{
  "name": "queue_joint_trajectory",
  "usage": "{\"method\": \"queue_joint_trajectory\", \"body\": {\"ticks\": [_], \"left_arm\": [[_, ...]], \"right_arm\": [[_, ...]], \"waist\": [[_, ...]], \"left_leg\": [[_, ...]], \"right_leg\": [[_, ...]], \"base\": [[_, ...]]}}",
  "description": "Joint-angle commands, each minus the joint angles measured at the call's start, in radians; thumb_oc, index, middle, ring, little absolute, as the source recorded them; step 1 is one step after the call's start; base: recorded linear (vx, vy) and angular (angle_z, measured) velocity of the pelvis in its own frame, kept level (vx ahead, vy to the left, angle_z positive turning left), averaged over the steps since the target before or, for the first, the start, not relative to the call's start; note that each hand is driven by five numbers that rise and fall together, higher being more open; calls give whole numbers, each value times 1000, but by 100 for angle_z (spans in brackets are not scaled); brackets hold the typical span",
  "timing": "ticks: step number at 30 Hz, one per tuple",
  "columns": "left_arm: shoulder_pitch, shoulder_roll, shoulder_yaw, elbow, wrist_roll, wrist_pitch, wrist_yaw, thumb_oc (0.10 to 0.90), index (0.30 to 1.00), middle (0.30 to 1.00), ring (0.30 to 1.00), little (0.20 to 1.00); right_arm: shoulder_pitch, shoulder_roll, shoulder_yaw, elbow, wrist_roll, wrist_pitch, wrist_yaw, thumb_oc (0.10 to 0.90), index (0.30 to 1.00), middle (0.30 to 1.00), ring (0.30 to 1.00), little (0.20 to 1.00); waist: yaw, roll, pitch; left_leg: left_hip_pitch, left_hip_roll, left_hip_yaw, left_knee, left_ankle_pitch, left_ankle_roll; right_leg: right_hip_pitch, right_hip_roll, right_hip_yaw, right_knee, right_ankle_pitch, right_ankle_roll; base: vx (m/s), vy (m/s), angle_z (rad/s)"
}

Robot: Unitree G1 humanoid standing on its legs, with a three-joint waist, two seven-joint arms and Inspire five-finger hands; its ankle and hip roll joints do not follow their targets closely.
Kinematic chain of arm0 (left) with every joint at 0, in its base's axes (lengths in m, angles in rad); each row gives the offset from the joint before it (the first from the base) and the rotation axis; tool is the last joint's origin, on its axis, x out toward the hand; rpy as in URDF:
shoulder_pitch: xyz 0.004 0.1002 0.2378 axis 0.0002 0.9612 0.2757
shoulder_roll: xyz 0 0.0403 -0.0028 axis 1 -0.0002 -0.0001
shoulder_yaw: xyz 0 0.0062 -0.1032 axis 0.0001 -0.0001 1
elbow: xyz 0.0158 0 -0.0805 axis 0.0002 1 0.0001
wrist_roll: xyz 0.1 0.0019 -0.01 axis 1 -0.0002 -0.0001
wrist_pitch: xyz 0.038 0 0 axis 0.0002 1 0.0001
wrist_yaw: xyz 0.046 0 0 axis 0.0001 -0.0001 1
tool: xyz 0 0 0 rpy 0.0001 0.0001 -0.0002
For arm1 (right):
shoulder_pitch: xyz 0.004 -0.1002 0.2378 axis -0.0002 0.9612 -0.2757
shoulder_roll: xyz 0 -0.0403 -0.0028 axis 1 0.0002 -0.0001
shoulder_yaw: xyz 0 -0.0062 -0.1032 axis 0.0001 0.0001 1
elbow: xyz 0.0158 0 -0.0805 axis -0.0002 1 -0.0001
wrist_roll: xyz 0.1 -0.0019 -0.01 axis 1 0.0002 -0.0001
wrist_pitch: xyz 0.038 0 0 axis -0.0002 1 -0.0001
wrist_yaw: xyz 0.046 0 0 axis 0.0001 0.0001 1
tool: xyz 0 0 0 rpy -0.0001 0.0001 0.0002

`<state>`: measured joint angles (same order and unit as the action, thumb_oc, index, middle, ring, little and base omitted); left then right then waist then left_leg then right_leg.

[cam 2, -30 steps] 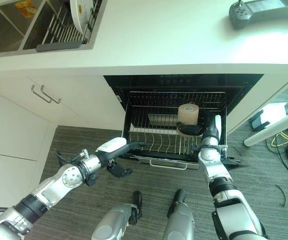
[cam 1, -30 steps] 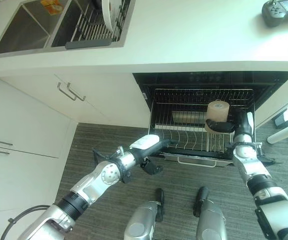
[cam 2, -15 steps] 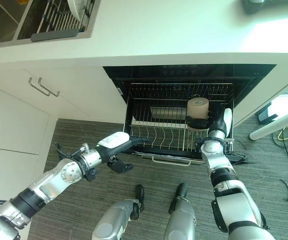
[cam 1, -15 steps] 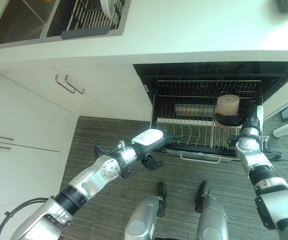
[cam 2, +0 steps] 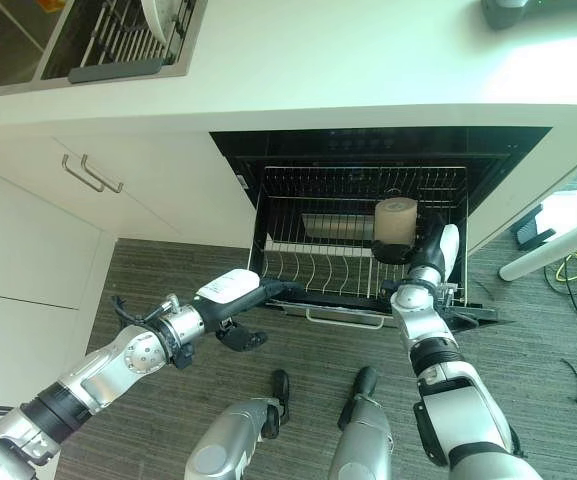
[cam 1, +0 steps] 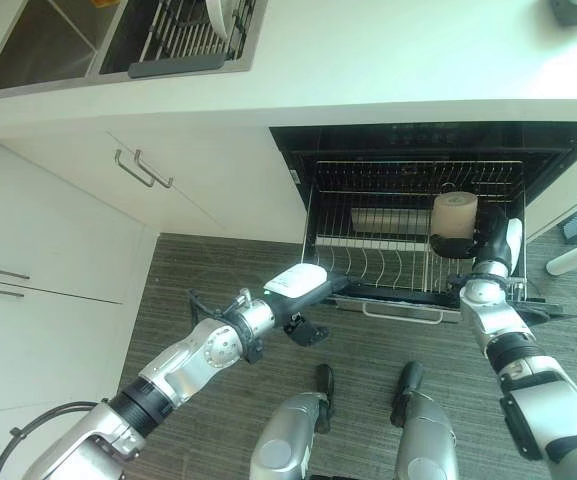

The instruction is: Place the dishes in the dishwasher.

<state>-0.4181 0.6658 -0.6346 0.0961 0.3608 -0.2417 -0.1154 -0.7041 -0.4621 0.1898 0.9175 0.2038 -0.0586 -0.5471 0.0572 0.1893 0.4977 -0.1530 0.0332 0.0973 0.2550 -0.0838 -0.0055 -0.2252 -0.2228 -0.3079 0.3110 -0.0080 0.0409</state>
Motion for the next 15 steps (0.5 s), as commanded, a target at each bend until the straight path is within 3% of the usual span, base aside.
{"method": "queue_joint_trajectory", "body": {"ticks": [1, 5, 9, 15], "left_arm": [[35, 32, -19, -72, 14, -23, 16, 800, 900, 900, 900, 900], [58, 17, -31, -77, 24, -18, 26, 800, 900, 900, 900, 900], [79, 5, -56, -66, 41, -22, 57, 800, 900, 900, 900, 900], [133, -2, -67, -52, 52, -7, 116, 800, 900, 900, 900, 900]], "right_arm": [[6, -53, -45, 11, 61, -40, -108, 800, 900, 900, 900, 900], [7, -47, -70, -44, 21, -145, -182, 800, 900, 900, 900, 900], [9, -49, -72, -82, -4, -158, -219, 800, 900, 900, 900, 900], [63, 14, -102, -210, 110, -391, -215, 800, 900, 900, 900, 900]], "waist": [[-19, -4, -3], [-23, 3, -6], [-28, 13, -7], [-40, 12, -20]], "left_leg": [[-49, 54, 20, 45, -71, -3], [-45, 55, 27, 45, -74, -3], [-44, 50, 34, 45, -80, 0], [-27, 52, 44, 45, -85, 3]], "right_leg": [[85, -22, 82, -11, -121, 75], [89, -25, 80, -11, -126, 77], [89, -32, 79, -11, -129, 80], [103, -32, 84, -11, -135, 79]], "base": [[0, 0, 0], [10, 31, -4], [-6, 49, -5], [21, 29, -6]]}}
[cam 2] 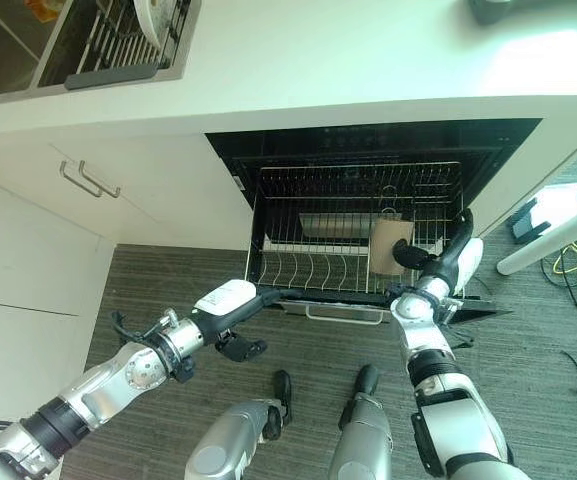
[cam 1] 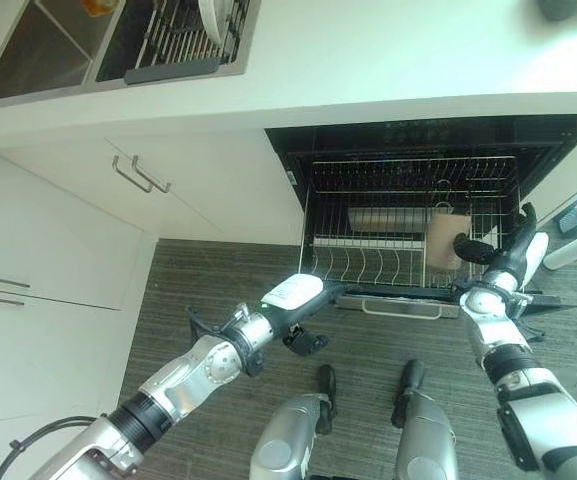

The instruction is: Place the dishes in the dishwasher.

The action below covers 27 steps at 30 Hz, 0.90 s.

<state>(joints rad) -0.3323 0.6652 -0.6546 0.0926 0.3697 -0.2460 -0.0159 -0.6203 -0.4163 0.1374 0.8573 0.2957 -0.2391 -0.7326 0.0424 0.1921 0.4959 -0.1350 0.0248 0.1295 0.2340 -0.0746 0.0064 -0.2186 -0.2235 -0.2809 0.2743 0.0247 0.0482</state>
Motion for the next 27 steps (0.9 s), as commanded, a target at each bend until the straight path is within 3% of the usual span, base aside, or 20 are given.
{"method": "queue_joint_trajectory", "body": {"ticks": [1, 8, 12, 19, 20, 25, 27], "left_arm": [[56, -2, -46, -46, 47, -3, 25, 800, 900, 900, 900, 900], [114, -5, -20, -16, 84, 9, 72, 800, 900, 900, 900, 900], [167, -16, 13, 8, 95, 42, 118, 800, 900, 900, 900, 900], [234, -48, 109, 55, 5, 64, 254, 800, 900, 900, 900, 900], [255, -69, 171, 58, -52, 55, 313, 800, 900, 900, 900, 900], [304, -106, 304, 75, -157, 8, 367, 800, 900, 900, 900, 900], [335, -117, 391, 69, -196, -14, 394, 800, 900, 900, 900, 900]], "right_arm": [[-9, -22, -49, -189, 21, -227, -30, 800, 900, 900, 900, 900], [113, 24, -47, -473, 19, -323, 12, 800, 900, 900, 900, 900], [220, 42, -31, -646, 24, -383, 56, 800, 900, 900, 900, 900], [337, 39, -13, -798, 38, -424, 146, 800, 900, 900, 900, 900], [384, 28, -14, -838, 43, -437, 181, 800, 900, 900, 900, 900], [458, 29, -69, -889, 55, -457, 217, 800, 900, 900, 900, 900], [500, 48, -119, -910, 39, -431, 213, 800, 900, 900, 900, 900]], "waist": [[-26, 7, -21], [-43, -24, -60], [-51, -60, -117], [-44, -96, -194], [-38, -111, -213], [-25, -129, -218], [-23, -127, -225]], "left_leg": [[-43, 61, 13, 66, -95, -8], [-23, 74, 25, 66, -104, -8], [6, 94, 35, 66, -106, -16], [56, 100, 34, 66, -117, -20], [84, 84, 31, 66, -125, -9], [132, 28, -2, 66, -156, 36], [136, 0, -20, 66, -171, 71]], "right_leg": [[98, -31, 58, 26, -170, 72], [116, -21, 55, 26, -185, 70], [151, -6, 45, 26, -208, 61], [196, 8, 37, 26, -239, 46], [214, 10, 43, 26, -243, 43], [261, 7, 67, 26, -231, 47], [276, -6, 61, 26, -178, 56]], "base": [[0, 0, 0], [4, -14, -2], [23, -75, -8], [31, 7, -6], [29, 169, -9], [6, 243, -3], [-25, 363, 8]]}}
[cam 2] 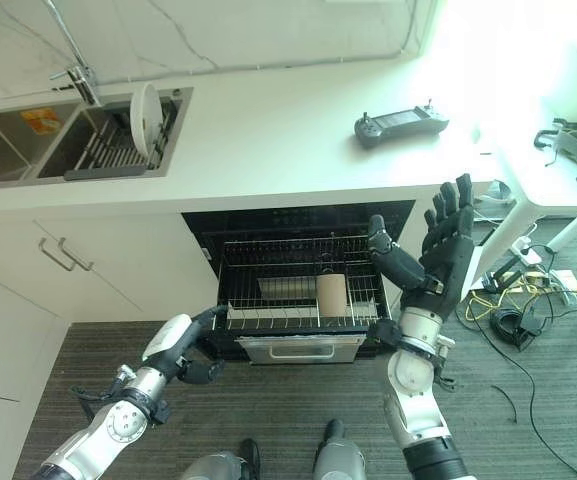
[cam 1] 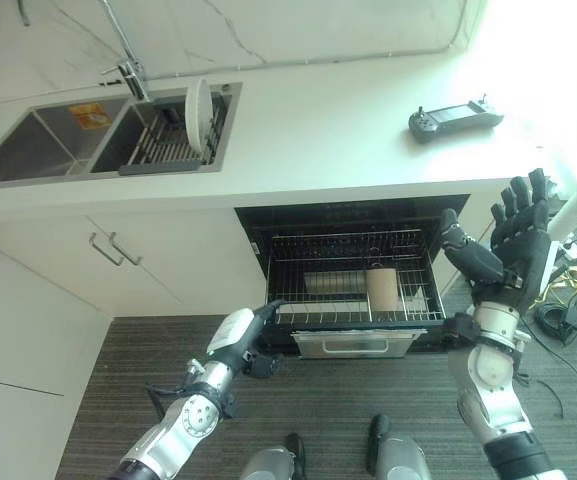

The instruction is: Place the dishes in the dishwasher.

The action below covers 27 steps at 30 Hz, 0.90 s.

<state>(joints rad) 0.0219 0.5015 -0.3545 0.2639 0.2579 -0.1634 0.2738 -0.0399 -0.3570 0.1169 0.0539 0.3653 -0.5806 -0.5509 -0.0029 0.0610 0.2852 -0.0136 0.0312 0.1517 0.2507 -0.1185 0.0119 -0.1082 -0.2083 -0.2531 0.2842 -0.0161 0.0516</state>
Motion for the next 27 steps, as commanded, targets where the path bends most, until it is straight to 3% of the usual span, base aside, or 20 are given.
{"method": "queue_joint_trajectory", "body": {"ticks": [1, 2, 3, 6, 7, 8, 10, 13, 15, 17, 18, 19, 20, 23, 27], "left_arm": [[-4, 47, 122, -109, -98, -98, 121, 800, 900, 900, 900, 900], [20, 45, 173, -118, -116, -110, 146, 800, 900, 900, 900, 900], [44, 47, 225, -123, -125, -123, 159, 800, 900, 900, 900, 900], [97, 42, 322, -125, -121, -131, 216, 800, 900, 900, 900, 900], [110, 40, 351, -118, -126, -131, 241, 800, 900, 900, 900, 900], [128, 31, 395, -82, -149, -128, 269, 800, 900, 900, 900, 900], [148, 10, 427, -5, -180, -107, 264, 800, 900, 900, 900, 900], [161, -36, 426, 106, -218, -79, 219, 800, 900, 900, 900, 900], [152, -75, 393, 203, -237, -59, 191, 800, 900, 900, 900, 900], [152, -126, 354, 313, -258, -31, 152, 800, 900, 900, 900, 900], [147, -137, 345, 353, -248, -48, 142, 800, 900, 900, 900, 900], [134, -151, 323, 414, -236, -56, 115, 800, 900, 900, 900, 900], [121, -162, 292, 480, -233, -41, 66, 800, 900, 900, 900, 900], [105, -229, 246, 686, -264, 34, -91, 800, 900, 900, 900, 900], [100, -279, 226, 824, -301, 81, -145, 800, 900, 900, 900, 900]], "right_arm": [[-62, -2, -115, -112, -42, -84, 34, 800, 900, 900, 900, 900], [-36, 9, -138, -121, -63, -81, 35, 800, 900, 900, 900, 900], [-11, 20, -159, -129, -82, -82, 36, 800, 900, 900, 900, 900], [13, 33, -184, -126, -82, -65, 47, 800, 900, 900, 900, 900], [22, 32, -192, -123, -61, -59, 57, 800, 900, 900, 900, 900], [36, 26, -200, -107, -41, -61, 80, 800, 900, 900, 900, 900], [45, 15, -197, -74, -28, -76, 112, 800, 900, 900, 900, 900], [43, -7, -195, -45, 25, -102, 161, 800, 900, 900, 900, 900], [39, -22, -201, -38, 51, -113, 184, 800, 900, 900, 900, 900], [41, -47, -209, -41, 60, -111, 204, 800, 900, 900, 900, 900], [45, -56, -213, -43, 54, -107, 198, 800, 900, 900, 900, 900], [47, -70, -215, -42, 58, -102, 191, 800, 900, 900, 900, 900], [47, -79, -216, -37, 87, -96, 189, 800, 900, 900, 900, 900], [23, -85, -212, -13, 64, -87, 181, 800, 900, 900, 900, 900], [-15, -94, -175, -13, 49, -42, 174, 800, 900, 900, 900, 900]], "waist": [[20, 9, -16], [17, 21, -19], [17, 25, -19], [33, 27, -29], [34, 21, -33], [29, 12, -39], [24, -1, -47], [17, -9, -48], [5, -13, -44], [-3, -26, -44], [-5, -38, -38], [-1, -58, -24], [-1, -63, -4], [-6, -69, 11], [-3, -57, 9]], "left_leg": [[20, -16, -50, 49, -136, 77], [17, -23, -62, 49, -139, 90], [17, -31, -65, 49, -144, 100], [5, -40, -59, 49, -158, 110], [-5, -48, -61, 49, -160, 114], [-14, -64, -69, 49, -159, 111], [-27, -83, -72, 49, -156, 100], [-43, -92, -65, 49, -146, 88], [-37, -91, -47, 49, -146, 81], [1, -104, -5, 49, -143, 76], [28, -118, -1, 49, -135, 73], [46, -139, -4, 49, -68, 50], [0, -125, -8, 131, -19, 10], [-44, -81, -38, 58, 43, -6], [-166, -22, -133, 49, 86, -38]], "right_leg": [[173, -33, 30, 16, -97, 59], [167, -43, 28, 28, -31, 63], [145, -47, 29, 82, -11, 68], [106, -26, 10, 174, -25, 73], [100, 19, 17, 167, -48, 73], [93, 98, 20, 146, -79, 71], [97, 184, 25, 92, -107, 50], [81, 243, 17, 33, -106, 30], [79, 251, 24, 16, -161, 7], [69, 231, 14, 16, -202, -10], [78, 220, 28, 16, -209, -13], [88, 201, 44, 16, -210, -24], [104, 196, 39, 16, -212, -42], [127, 199, 83, 16, -214, -48], [148, 226, 158, 16, -242, -51]], "base": [[-8, 409, 21], [-14, 360, 24], [-20, 307, 32], [-9, 134, 13], [5, 81, -24], [38, 28, -28], [104, 13, -5], [85, -22, 14], [111, -66, -8], [169, -59, -3], [173, -58, 3], [108, -64, -18], [139, -11, -3], [152, 106, 25], [197, 216, -25]]}}
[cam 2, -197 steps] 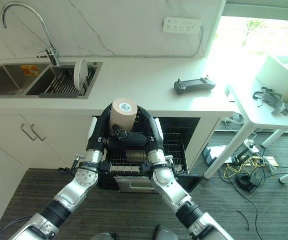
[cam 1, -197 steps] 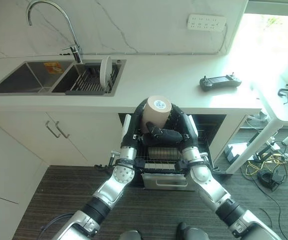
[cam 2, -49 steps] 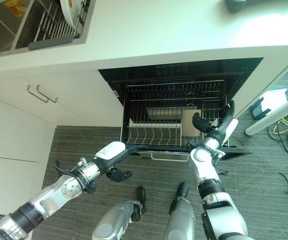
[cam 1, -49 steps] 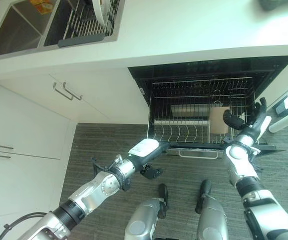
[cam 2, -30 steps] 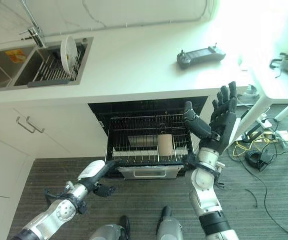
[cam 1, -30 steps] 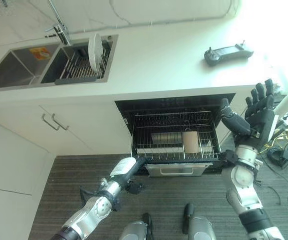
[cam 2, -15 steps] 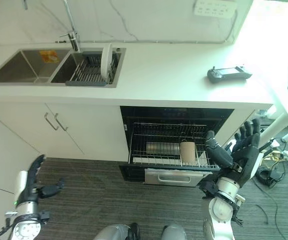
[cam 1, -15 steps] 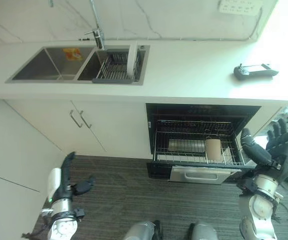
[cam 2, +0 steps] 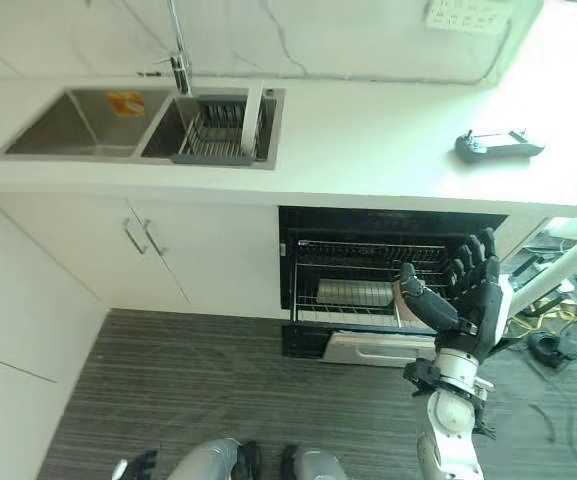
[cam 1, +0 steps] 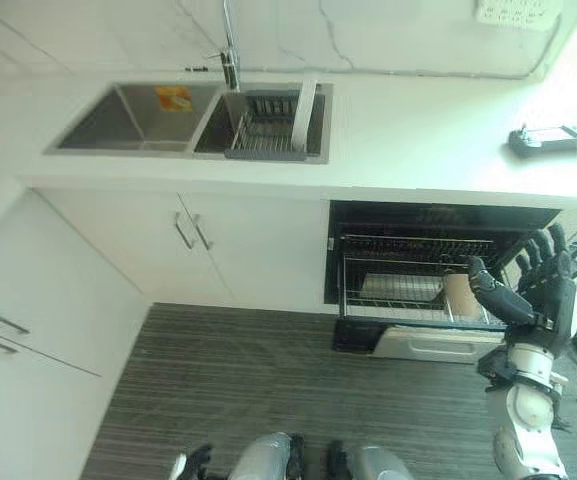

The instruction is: Place the dishes in the dishwasher.

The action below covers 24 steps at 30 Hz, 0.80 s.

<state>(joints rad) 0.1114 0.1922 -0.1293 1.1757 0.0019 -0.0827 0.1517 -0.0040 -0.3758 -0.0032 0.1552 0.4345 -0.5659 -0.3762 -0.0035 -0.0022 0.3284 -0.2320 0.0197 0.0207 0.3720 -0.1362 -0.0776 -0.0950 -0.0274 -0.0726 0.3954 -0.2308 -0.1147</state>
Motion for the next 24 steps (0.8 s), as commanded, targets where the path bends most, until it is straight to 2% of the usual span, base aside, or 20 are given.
{"method": "queue_joint_trajectory", "body": {"ticks": [1, 2, 5, 7, 8, 10, 11, 14, 15, 17, 19, 20, 21, 24], "left_arm": [[13, 16, 9, -47, -67, 26, -37, 800, 900, 900, 900, 900], [13, 12, 11, -32, -81, 43, -40, 800, 900, 900, 900, 900], [26, -3, 25, 24, -129, 95, -54, 800, 900, 900, 900, 900], [32, -11, 34, 34, -153, 106, -43, 800, 900, 900, 900, 900], [36, -13, 36, 42, -147, 124, -9, 800, 900, 900, 900, 900], [38, -13, 35, 42, -160, 130, 12, 800, 900, 900, 900, 900], [37, -10, 35, 41, -165, 132, 15, 800, 900, 900, 900, 900], [36, -3, 39, 37, -184, 143, 19, 800, 900, 900, 900, 900], [37, -2, 38, 32, -203, 151, 25, 800, 900, 900, 900, 900], [39, -3, 47, 19, -215, 172, 25, 800, 900, 900, 900, 900], [39, -6, 55, 23, -227, 160, 20, 800, 900, 900, 900, 900], [32, -8, 51, 24, -284, 150, 37, 800, 900, 900, 900, 900], [39, -16, 65, 17, -317, 147, 31, 800, 900, 900, 900, 900], [43, -28, 58, 11, -250, 146, 36, 800, 900, 900, 900, 900]], "right_arm": [[-54, -82, -54, -121, -11, -44, 7, 800, 900, 900, 900, 900], [-53, -84, -56, -124, -3, -41, 11, 800, 900, 900, 900, 900], [-49, -84, -65, -131, 25, -21, 24, 800, 900, 900, 900, 900], [-47, -77, -65, -134, 30, -17, 28, 800, 900, 900, 900, 900], [-48, -61, -60, -136, 35, -12, 40, 800, 900, 900, 900, 900], [-54, -52, -45, -137, 38, -14, 36, 800, 900, 900, 900, 900], [-57, -44, -37, -141, 30, -18, 28, 800, 900, 900, 900, 900], [-57, -23, -14, -153, 13, -19, 18, 800, 900, 900, 900, 900], [-60, -16, -6, -155, 16, -15, 29, 800, 900, 900, 900, 900], [-71, -23, 7, -152, 31, -24, 56, 800, 900, 900, 900, 900], [-79, -35, 12, -147, 40, -40, 80, 800, 900, 900, 900, 900], [-93, -43, 19, -145, 48, -38, 74, 800, 900, 900, 900, 900], [-90, -45, 16, -137, 49, -45, 72, 800, 900, 900, 900, 900], [-78, -49, 6, -146, 36, -46, 61, 800, 900, 900, 900, 900]], "waist": [[-2, 11, -36], [-3, 13, -38], [-4, 24, -58], [-2, 29, -64], [1, 43, -76], [8, 51, -80], [7, 57, -82], [1, 65, -68], [1, 66, -63], [4, 63, -51], [4, 61, -31], [0, 61, -19], [2, 46, -36], [1, 28, -53]], "left_leg": [[22, 0, -25, -72, 110, 45], [17, 1, -22, -72, 103, 45], [35, -12, -5, -72, 34, 68], [53, -22, -10, -72, 13, 80], [90, -35, -15, -72, -28, 107], [102, -45, -18, -72, -49, 127], [108, -51, -20, -72, -61, 146], [127, -70, -21, -72, -85, 181], [130, -70, -14, -72, -88, 184], [129, -64, 7, -72, -88, 171], [145, -58, 36, -72, -93, 165], [149, -53, 26, -72, -89, 160], [151, -59, 27, -72, -79, 145], [162, -71, 38, -72, -76, 142]], "right_leg": [[141, 44, -10, -95, -35, 115], [143, 41, -10, -95, -38, 116], [150, 16, -24, -95, -40, 130], [147, 7, -31, -95, -38, 137], [133, -10, -56, -95, -29, 148], [141, -14, -68, -95, -22, 152], [155, -13, -77, -95, 21, 163], [65, -23, -87, 102, 93, 197], [29, -19, -101, 127, 94, 199], [0, 21, -135, 29, 89, 188], [-26, 12, -177, -23, 113, 190], [-14, 31, -150, -55, 89, 172], [6, 37, -144, -95, 52, 156], [17, 35, -122, -95, 29, 148]], "base": [[233, 301, -20], [227, 318, -23], [243, 333, -79], [225, 284, -90], [252, 322, -66], [225, 268, -35], [160, 182, -46], [110, 142, -26], [86, 51, -23], [65, -36, -64], [61, -94, -79], [196, -276, -68], [205, -283, -50], [183, -161, 10]]}}
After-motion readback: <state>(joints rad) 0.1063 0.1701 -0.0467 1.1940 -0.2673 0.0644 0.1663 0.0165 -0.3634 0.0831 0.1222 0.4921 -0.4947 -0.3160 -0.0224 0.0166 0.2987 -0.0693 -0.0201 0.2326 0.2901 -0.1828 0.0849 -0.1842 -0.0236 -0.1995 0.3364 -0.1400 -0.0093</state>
